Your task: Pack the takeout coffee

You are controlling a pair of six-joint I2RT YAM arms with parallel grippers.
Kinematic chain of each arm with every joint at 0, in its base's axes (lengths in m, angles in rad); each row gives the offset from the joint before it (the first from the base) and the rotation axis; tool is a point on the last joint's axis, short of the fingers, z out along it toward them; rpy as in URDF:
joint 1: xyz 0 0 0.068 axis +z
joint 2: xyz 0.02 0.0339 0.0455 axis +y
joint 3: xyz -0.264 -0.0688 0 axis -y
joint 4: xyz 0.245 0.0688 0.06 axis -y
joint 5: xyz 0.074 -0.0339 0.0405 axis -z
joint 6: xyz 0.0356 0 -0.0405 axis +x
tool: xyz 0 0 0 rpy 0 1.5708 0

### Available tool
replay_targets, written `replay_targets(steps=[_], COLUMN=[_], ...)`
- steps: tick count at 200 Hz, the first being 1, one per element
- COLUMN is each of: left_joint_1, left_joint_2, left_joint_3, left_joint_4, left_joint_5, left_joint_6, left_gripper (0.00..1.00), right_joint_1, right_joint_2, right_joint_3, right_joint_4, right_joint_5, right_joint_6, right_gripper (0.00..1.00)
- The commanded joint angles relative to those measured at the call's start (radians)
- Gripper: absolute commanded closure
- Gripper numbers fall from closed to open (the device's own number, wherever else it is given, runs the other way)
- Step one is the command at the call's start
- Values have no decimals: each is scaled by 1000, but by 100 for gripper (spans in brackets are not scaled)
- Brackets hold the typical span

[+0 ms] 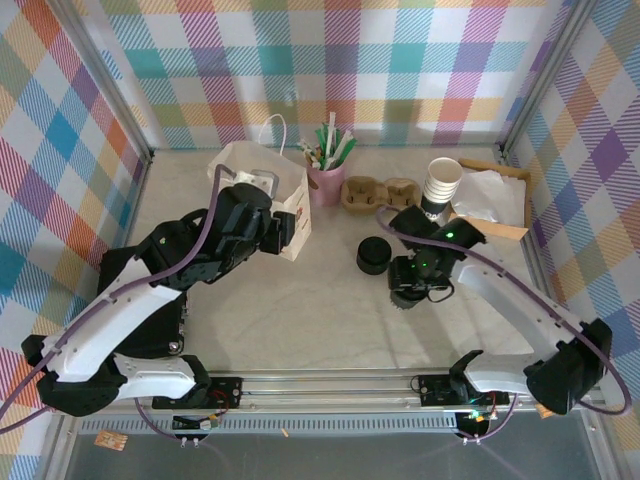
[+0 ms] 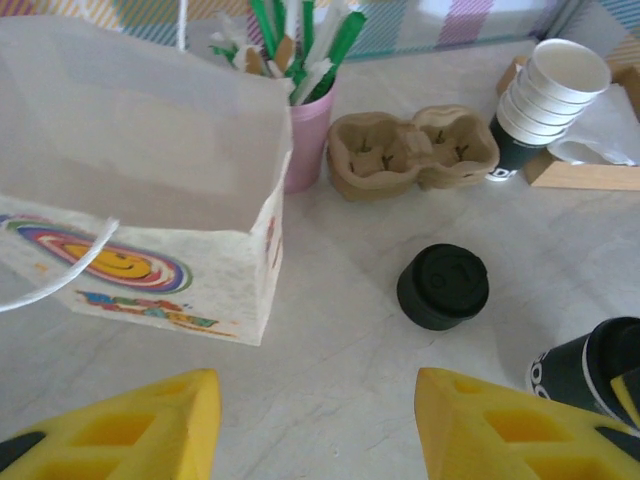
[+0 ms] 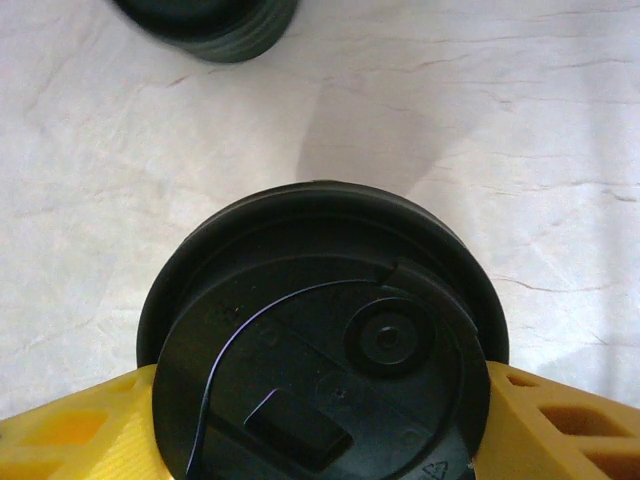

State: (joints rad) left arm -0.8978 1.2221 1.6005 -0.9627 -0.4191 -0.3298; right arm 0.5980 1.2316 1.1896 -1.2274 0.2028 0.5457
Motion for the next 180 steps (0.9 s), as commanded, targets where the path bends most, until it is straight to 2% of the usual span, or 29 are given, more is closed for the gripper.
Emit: replay_targets(steps=[1, 61, 123, 148, 180], left_joint_1=[6, 2, 2, 2, 2], left_joint_2=[24, 80, 143, 167, 172], left_joint_3=[50, 85, 101, 110, 101], left_joint_4=[55, 143, 243, 270, 281], left_joint_5=[45, 104, 154, 154, 173], left_joint_6=[60, 113, 144, 151, 169], left_gripper=[47, 47, 47, 47, 47], right_joint_1=[-88, -417, -748, -837, -867], right_joint_2=[-49, -49, 55, 89, 133], right_joint_3=[-7, 39, 52, 35, 20], right_joint_4=[-77, -64, 85, 149, 187], right_joint_5=[19, 27, 17, -15, -30], right_joint_6=[-10, -167, -301, -312, -309], right_gripper=[43, 43, 44, 45, 45])
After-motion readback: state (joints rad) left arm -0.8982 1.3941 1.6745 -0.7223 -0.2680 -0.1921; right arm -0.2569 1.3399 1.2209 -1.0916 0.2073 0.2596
